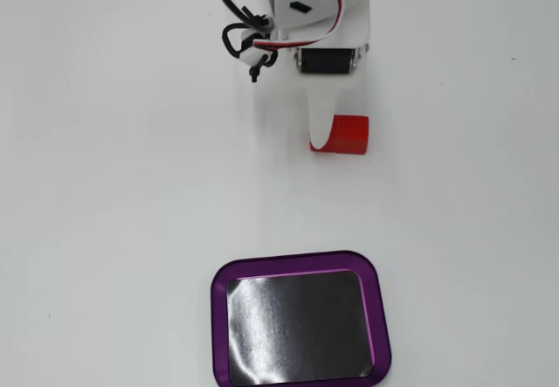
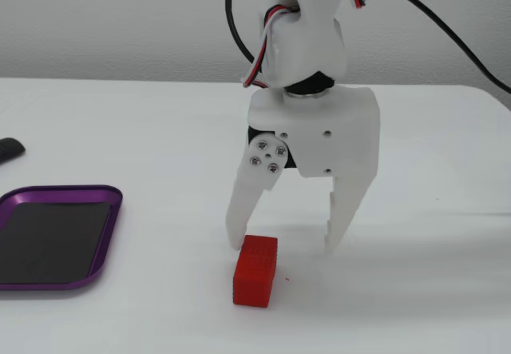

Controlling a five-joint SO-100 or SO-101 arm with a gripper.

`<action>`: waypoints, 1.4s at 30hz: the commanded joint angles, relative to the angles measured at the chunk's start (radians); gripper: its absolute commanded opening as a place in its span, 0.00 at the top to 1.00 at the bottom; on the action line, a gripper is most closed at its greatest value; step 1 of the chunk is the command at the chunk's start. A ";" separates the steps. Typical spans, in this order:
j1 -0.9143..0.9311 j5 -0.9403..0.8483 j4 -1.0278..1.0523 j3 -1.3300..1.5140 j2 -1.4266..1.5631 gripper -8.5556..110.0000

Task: Pick up the cube and place it in the box.

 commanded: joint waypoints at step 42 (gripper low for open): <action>-0.041 -0.110 -0.261 0.069 0.006 0.89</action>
